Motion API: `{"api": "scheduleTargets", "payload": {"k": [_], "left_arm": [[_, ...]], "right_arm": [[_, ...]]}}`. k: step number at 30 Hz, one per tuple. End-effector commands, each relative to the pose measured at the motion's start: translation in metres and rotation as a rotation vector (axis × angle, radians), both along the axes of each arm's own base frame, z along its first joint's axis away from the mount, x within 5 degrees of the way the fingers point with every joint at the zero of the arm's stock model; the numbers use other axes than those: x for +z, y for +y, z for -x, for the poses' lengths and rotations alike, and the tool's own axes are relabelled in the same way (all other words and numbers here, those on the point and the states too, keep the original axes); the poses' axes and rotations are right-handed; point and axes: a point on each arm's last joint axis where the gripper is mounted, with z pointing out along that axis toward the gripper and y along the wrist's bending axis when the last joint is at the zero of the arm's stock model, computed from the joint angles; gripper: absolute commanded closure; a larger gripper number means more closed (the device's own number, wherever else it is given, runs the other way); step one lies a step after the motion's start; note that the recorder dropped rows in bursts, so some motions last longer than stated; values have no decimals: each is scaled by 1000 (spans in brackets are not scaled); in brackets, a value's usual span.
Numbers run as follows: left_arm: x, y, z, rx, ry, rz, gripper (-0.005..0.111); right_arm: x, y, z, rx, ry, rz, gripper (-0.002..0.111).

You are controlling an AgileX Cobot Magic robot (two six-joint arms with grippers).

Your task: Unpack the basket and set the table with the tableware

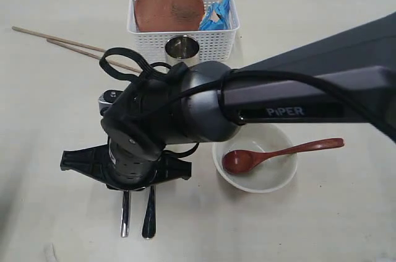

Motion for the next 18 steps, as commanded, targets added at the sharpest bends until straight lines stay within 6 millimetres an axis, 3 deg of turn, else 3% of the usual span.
{"api": "scheduleTargets", "payload": {"k": [1,3,9,18], "left_arm": [[1,0,0,2,-13,4,107],[1,0,0,2,-13,4,107],[1,0,0,2,-13,4,107],[1,0,0,2,-13,4,107]], "right_arm": [[10,-7,-8,53,-32,16,108],[15,-11,-12,63,-41,17,101],[17,-12,-13,166,-60,21,60],[4,-9,-14,268,-17,135,59]]}}
